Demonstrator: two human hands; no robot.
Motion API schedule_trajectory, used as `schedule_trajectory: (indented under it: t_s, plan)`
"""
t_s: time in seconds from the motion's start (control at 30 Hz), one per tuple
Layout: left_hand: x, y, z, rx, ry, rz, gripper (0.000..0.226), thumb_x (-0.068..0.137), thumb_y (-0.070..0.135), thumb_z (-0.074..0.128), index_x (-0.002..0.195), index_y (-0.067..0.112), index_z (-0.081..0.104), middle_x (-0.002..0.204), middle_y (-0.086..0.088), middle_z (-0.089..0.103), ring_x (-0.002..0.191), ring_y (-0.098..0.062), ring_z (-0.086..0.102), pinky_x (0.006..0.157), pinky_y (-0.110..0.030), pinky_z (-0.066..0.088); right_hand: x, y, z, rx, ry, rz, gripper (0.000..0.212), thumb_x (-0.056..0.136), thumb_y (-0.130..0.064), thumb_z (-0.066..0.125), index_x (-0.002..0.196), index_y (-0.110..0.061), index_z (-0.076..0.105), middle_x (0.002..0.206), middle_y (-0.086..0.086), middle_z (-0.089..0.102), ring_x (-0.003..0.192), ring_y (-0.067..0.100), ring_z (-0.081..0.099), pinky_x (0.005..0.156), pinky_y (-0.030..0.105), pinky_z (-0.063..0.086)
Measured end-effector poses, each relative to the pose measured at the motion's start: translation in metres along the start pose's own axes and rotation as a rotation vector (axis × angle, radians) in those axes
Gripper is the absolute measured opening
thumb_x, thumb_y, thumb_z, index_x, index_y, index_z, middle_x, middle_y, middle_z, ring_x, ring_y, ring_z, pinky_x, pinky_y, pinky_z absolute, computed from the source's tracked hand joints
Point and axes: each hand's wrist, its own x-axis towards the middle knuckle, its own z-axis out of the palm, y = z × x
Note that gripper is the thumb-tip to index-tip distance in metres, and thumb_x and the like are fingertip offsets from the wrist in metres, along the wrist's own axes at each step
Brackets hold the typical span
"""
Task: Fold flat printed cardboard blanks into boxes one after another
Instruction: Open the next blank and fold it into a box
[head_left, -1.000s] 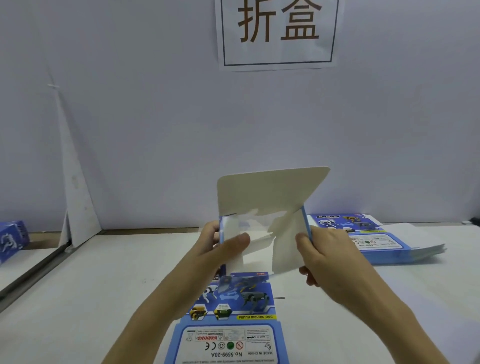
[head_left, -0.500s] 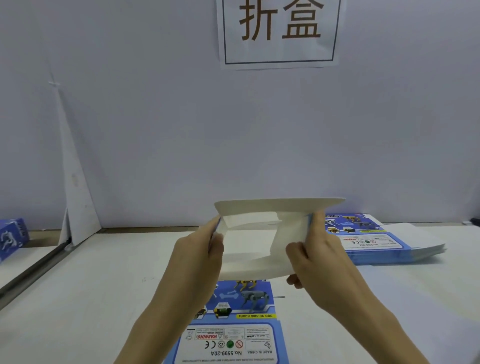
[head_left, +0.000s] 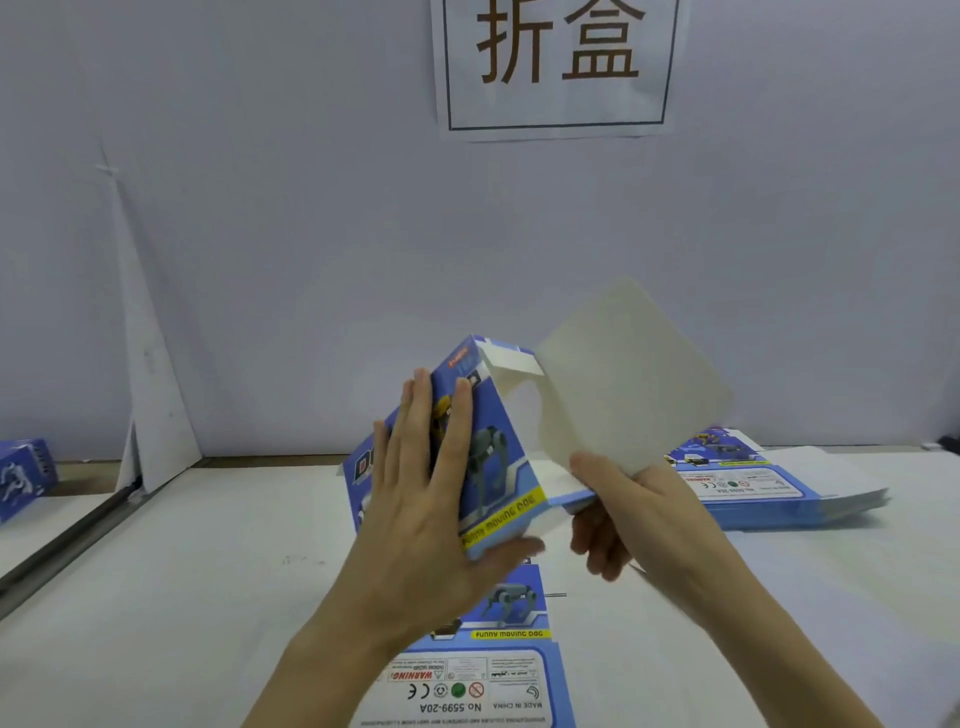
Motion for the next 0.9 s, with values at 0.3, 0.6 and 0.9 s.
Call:
schedule_trajectory:
  t_s: [0.3,0.6,0.9]
  plan:
    - [0.004,0.005,-0.003,0.109,0.038,0.286,0.060,0.087,0.019,0.058,0.139,-0.002,0.036,0.144,-0.013,0.043,0.131,-0.034,0.045,0.091,-0.055,0.050,0.003,-0.002,-0.014,0.216,0.105,-0.001,0.022,0.091,-0.020,0.059,0.076,-0.007,0.068,0.077,0.010,0.073,0.056,0.014,0.069,0.043,0.012,0.046]
    - [0.003,-0.017,-0.033,-0.208,-0.109,-0.177,0.128,0.049,0.079,0.065,0.138,0.056,-0.025,0.152,0.032,-0.014,0.143,0.004,-0.013,0.119,-0.052,0.014,0.000,-0.002,-0.019,0.379,0.012,-0.294,0.010,0.083,-0.018,0.066,0.084,-0.023,0.074,0.080,0.003,0.073,0.071,0.022,0.072,0.050,0.035,0.057]
    - [0.008,-0.018,-0.033,-0.270,-0.023,-0.029,0.125,0.056,0.068,0.072,0.154,0.026,0.006,0.137,0.005,0.025,0.131,-0.018,0.042,0.094,-0.030,0.050,0.008,0.003,-0.007,0.896,0.096,-0.209,0.022,0.092,-0.031,0.055,0.084,-0.025,0.075,0.078,-0.004,0.074,0.067,0.010,0.070,0.048,0.026,0.054]
